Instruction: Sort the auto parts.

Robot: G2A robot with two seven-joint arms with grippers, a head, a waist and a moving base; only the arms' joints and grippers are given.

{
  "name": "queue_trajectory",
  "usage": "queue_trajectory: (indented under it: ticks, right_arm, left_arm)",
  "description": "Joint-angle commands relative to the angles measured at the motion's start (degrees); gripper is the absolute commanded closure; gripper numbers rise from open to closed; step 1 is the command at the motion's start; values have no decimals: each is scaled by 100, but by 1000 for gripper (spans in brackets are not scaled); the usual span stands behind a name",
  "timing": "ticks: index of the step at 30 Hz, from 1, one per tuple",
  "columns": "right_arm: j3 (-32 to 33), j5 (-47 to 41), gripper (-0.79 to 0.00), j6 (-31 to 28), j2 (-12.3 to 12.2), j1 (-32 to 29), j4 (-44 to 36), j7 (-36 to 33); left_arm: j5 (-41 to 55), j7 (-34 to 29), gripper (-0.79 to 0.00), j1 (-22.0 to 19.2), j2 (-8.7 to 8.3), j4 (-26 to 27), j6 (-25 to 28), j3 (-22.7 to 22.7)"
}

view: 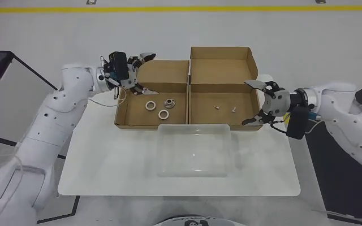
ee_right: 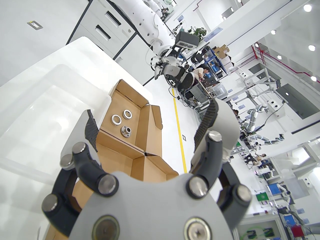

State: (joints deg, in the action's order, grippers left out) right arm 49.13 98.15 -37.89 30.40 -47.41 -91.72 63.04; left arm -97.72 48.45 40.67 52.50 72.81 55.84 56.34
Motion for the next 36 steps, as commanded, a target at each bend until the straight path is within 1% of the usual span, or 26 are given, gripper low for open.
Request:
queue_trajectory:
  ticks: [1,3,7,13,36]
  right_arm:
    - [0,0,-785,0,0,0,0,0]
    - [0,0,-785,0,0,0,0,0]
    - [0,0,-785,0,0,0,0,0]
    - [0,0,-785,0,0,0,0,0]
    - [0,0,-784,0,0,0,0,0]
  left_arm:
    - [204,-177,-785,329,-139,484,177,382]
    - [367,-279,-785,637,-264,874,216,672]
    - [726,-507,-785,1129,-499,1481,216,1135]
    - [1317,-782,-785,1672,-812,2082,216,1630]
    - [1337,-792,-785,1690,-827,2101,216,1661]
